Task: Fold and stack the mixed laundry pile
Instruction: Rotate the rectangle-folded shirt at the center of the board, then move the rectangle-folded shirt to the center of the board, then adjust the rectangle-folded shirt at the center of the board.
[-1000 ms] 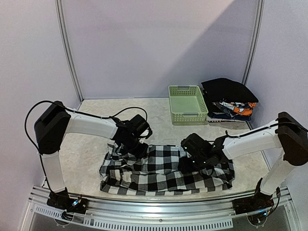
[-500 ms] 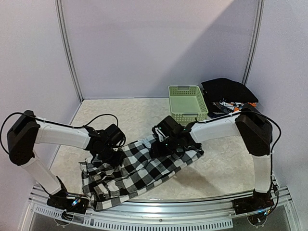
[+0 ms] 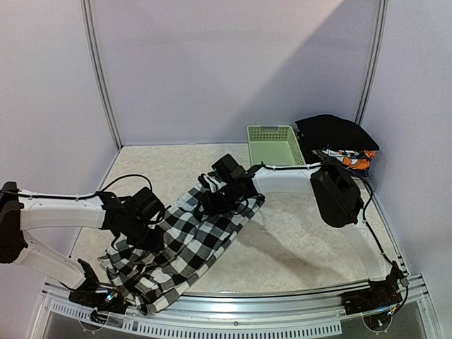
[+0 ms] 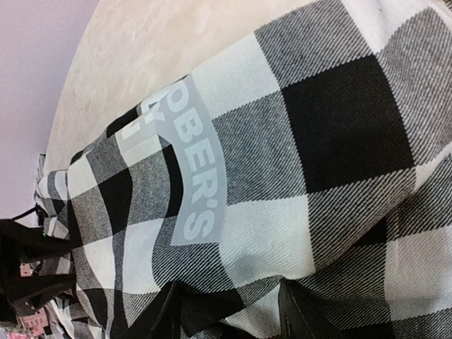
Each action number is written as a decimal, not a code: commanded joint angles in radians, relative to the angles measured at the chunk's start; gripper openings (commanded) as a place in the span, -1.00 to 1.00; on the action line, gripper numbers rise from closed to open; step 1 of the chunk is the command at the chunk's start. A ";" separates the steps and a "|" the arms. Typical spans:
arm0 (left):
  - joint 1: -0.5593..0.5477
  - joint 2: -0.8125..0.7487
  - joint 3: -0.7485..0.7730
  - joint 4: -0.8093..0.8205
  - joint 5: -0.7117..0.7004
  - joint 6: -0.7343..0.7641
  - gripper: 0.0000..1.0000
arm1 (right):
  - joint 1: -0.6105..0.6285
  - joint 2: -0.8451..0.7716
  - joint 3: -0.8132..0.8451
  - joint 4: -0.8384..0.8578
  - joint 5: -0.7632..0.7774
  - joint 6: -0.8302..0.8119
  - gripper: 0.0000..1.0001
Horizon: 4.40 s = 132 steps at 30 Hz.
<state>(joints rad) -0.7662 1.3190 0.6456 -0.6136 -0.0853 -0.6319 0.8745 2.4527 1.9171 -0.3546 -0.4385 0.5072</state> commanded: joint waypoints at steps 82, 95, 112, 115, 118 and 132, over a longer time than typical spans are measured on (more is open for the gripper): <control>-0.059 0.998 1.156 -0.013 -0.046 0.235 -1.00 | -0.175 -1.217 -0.857 -0.061 0.555 -0.167 0.56; 0.005 1.265 1.611 0.133 0.235 0.063 -0.83 | -0.174 -1.226 -0.873 -0.067 0.593 -0.140 0.57; -0.049 0.602 0.899 0.263 0.027 0.209 0.88 | -0.153 -1.251 -1.067 0.076 0.382 0.003 0.81; -0.075 0.498 0.785 0.202 -0.045 0.220 0.86 | -0.134 -1.224 -1.095 0.084 0.354 0.023 0.82; -0.109 0.389 0.628 0.162 -0.093 0.216 0.81 | -0.128 -1.193 -1.143 0.136 0.278 0.058 0.80; -0.213 0.172 0.268 0.152 -0.065 0.147 0.49 | -0.095 -0.915 -1.180 0.318 0.096 0.159 0.74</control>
<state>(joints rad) -0.9386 1.4826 0.9127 -0.4648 -0.1680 -0.4660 0.7654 1.4727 0.7319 -0.1093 -0.2905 0.6319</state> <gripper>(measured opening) 0.777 0.883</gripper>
